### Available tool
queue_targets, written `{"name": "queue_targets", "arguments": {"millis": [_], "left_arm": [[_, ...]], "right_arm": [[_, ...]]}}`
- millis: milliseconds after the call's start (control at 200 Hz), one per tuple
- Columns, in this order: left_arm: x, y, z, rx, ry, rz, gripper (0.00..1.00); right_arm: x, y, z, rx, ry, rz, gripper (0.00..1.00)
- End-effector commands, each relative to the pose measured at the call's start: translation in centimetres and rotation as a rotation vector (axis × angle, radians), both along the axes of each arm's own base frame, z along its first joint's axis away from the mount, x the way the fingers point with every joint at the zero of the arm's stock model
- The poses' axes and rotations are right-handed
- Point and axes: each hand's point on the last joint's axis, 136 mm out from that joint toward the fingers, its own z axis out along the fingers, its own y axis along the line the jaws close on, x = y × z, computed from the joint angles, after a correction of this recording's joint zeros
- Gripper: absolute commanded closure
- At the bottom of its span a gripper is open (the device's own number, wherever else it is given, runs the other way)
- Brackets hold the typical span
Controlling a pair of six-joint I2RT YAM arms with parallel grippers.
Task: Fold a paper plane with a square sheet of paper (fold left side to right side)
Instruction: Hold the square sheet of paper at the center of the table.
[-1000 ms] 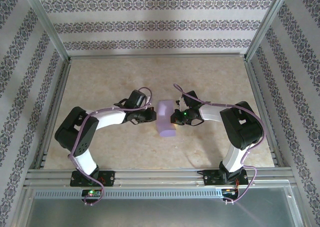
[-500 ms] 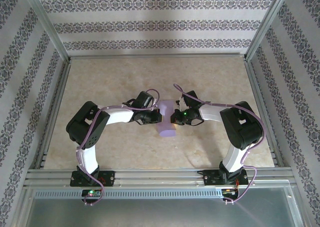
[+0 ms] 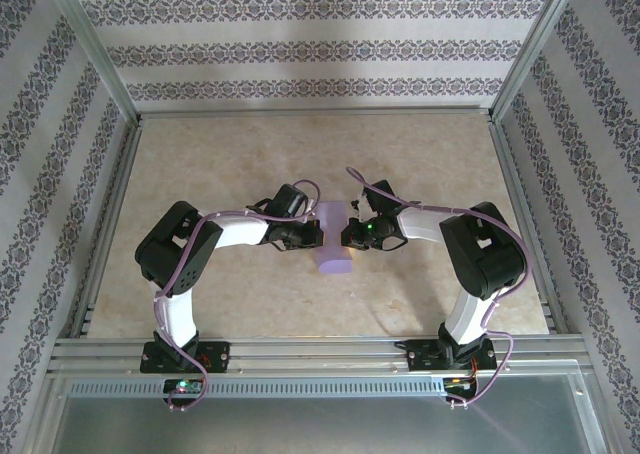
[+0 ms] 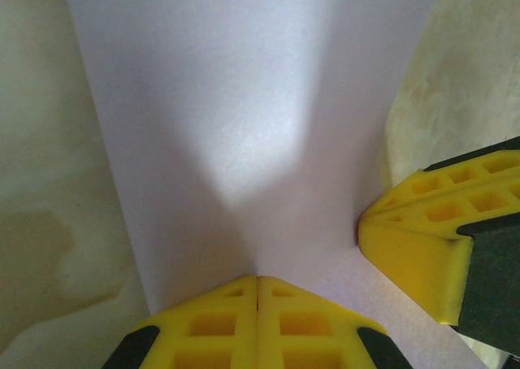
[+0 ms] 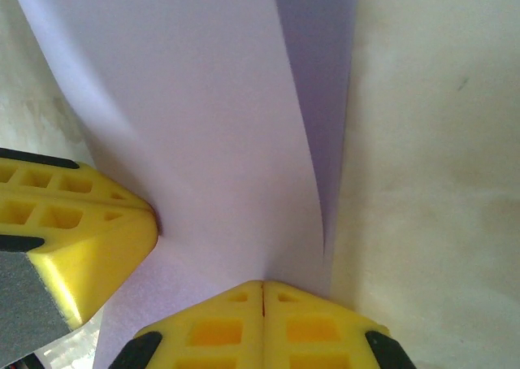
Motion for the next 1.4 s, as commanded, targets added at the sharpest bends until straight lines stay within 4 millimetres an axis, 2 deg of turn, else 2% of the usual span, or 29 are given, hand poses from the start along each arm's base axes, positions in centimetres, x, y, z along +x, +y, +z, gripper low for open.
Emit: {"name": "queue_targets", "arguments": {"millis": [0,95,190,560,675,934,1184,1394], "left_arm": [[-1.5,1.3,-2.7,0.105,0.057,-0.013,1.00],[-1.4,1.3,-2.7,0.103,0.055,-0.011,1.00],[-1.3,1.3,-2.9,0.107,0.058,-0.007,1.00],[-1.2,1.2,-3.0,0.107,0.061,-0.005,1.00],[-1.2,1.2,-3.2,0.113,0.066,-0.007,1.00],[-1.1,1.1,-3.0,0.112,0.064,-0.013,1.00],[-1.5,1.4,-2.6,0.116,0.059,-0.016,1.00],[-3.5,2.1,-2.6,0.122,0.082,-0.029,1.00]], "right_arm": [[-0.6,-1.3,0.4,-0.062,0.023,-0.015,1.00],[0.3,-0.7,2.4,-0.007,-0.015,-0.020,1.00],[1.0,0.1,3.5,0.041,-0.032,-0.014,1.00],[4.3,3.1,3.7,0.126,-0.061,-0.010,1.00],[4.6,4.3,3.1,0.132,-0.043,0.012,1.00],[4.7,5.2,1.0,0.118,0.004,0.037,1.00],[4.2,3.7,-1.5,0.029,0.049,0.006,1.00],[4.1,1.9,-2.7,-0.017,0.075,-0.040,1.00]]}}
